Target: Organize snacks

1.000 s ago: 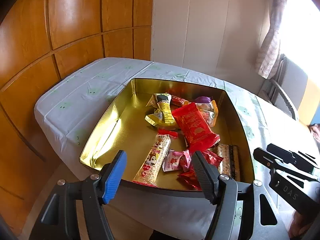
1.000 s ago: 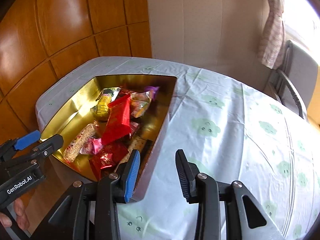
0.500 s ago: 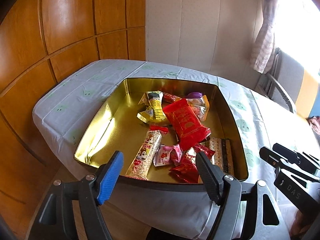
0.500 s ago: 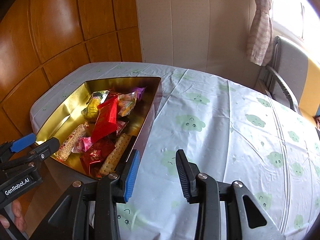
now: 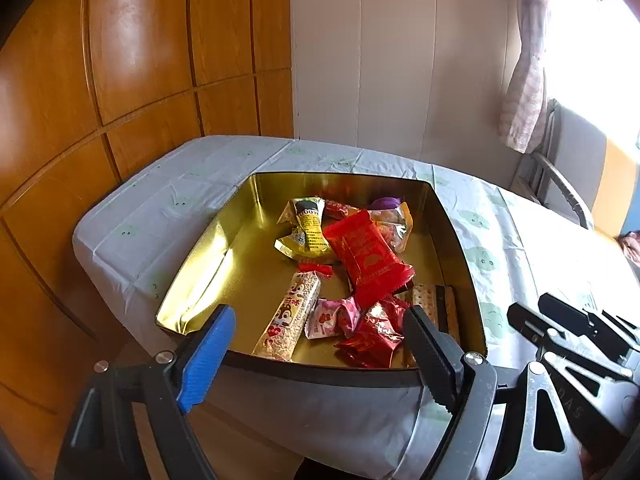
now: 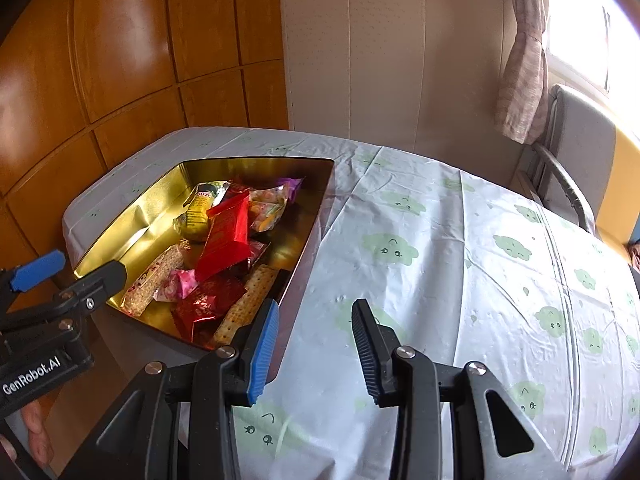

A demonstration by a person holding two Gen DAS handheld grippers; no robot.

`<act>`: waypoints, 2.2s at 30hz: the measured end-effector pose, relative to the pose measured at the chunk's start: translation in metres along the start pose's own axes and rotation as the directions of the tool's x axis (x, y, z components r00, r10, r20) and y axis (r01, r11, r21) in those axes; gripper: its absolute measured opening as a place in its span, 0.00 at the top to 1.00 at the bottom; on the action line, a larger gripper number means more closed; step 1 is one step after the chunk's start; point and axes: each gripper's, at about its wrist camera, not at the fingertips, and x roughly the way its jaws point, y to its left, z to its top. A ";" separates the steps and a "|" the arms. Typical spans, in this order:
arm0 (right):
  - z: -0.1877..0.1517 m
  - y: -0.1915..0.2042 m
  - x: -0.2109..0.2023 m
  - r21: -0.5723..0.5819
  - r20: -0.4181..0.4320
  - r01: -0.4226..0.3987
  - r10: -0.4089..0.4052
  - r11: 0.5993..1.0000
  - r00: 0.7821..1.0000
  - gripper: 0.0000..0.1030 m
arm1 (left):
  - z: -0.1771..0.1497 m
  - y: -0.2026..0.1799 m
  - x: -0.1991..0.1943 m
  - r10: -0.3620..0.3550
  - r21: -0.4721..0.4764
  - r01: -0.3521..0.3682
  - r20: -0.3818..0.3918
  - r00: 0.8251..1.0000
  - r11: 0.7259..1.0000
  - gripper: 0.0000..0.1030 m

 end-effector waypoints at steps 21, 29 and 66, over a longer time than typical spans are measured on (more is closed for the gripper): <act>-0.008 -0.008 0.003 0.020 -0.003 0.044 -0.044 0.999 0.999 0.62 | -0.010 -0.002 0.006 -0.006 0.023 0.006 -0.015 1.000 1.000 0.09; -0.009 -0.003 0.008 0.005 -0.013 0.041 -0.041 0.999 0.999 0.62 | -0.010 0.000 0.007 -0.022 0.014 0.022 -0.011 1.000 1.000 0.07; -0.013 0.008 0.007 -0.031 -0.004 0.032 -0.032 0.999 0.999 0.62 | -0.009 0.006 0.007 -0.019 0.004 0.019 -0.004 1.000 1.000 0.06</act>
